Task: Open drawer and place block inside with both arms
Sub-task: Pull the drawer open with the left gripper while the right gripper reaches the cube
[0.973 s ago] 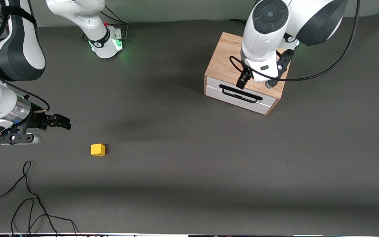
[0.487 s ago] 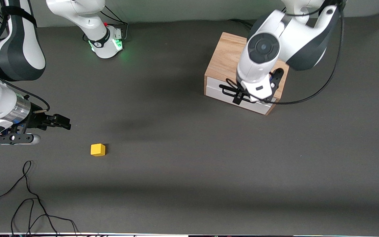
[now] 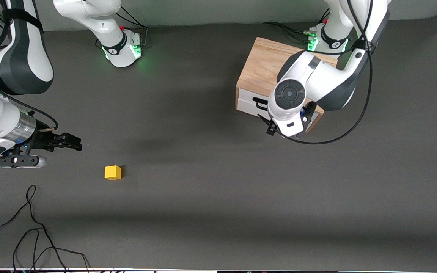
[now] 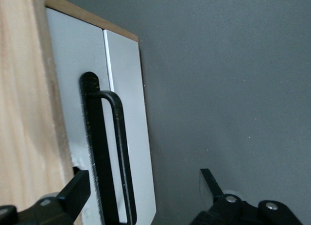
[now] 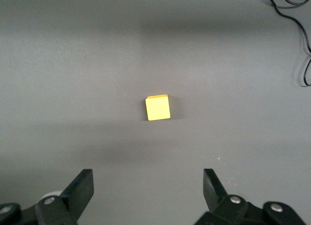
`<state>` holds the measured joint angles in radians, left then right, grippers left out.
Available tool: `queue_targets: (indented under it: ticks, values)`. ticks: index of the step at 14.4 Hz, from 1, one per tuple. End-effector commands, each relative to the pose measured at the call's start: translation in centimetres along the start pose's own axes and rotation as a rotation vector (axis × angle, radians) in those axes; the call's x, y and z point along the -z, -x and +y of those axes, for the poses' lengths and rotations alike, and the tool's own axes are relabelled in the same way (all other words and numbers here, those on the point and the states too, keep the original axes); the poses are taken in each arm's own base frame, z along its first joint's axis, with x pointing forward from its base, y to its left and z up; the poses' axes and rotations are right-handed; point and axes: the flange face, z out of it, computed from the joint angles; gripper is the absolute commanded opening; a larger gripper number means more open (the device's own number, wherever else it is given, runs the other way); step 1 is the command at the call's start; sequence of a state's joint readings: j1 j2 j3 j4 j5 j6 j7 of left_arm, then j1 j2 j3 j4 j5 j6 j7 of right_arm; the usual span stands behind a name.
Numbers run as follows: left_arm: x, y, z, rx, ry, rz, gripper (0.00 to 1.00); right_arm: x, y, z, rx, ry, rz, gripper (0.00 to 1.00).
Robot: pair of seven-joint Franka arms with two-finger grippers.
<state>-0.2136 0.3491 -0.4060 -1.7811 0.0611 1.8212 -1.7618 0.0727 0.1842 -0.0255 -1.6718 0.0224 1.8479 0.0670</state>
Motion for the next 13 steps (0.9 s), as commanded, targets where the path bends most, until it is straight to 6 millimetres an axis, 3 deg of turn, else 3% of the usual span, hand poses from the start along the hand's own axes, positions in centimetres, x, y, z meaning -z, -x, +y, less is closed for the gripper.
queue_targets:
  ticks: [1, 6, 13]
  values:
    - [-0.5, -0.2, 0.4, 0.021, 0.006, 0.012, 1.0, -1.4, -0.9, 0.0, 0.023, 0.008, 0.006, 1.0]
    - [-2.7, -0.4, 1.1, 0.03, -0.026, 0.008, 1.0, -6.9, -2.7, -0.1, 0.085, 0.011, 0.001, 1.0]
    - [-6.0, 0.2, 2.1, 0.017, -0.067, 0.011, 1.0, -13.6, -3.4, 0.0, 0.115, 0.015, -0.001, 1.0]
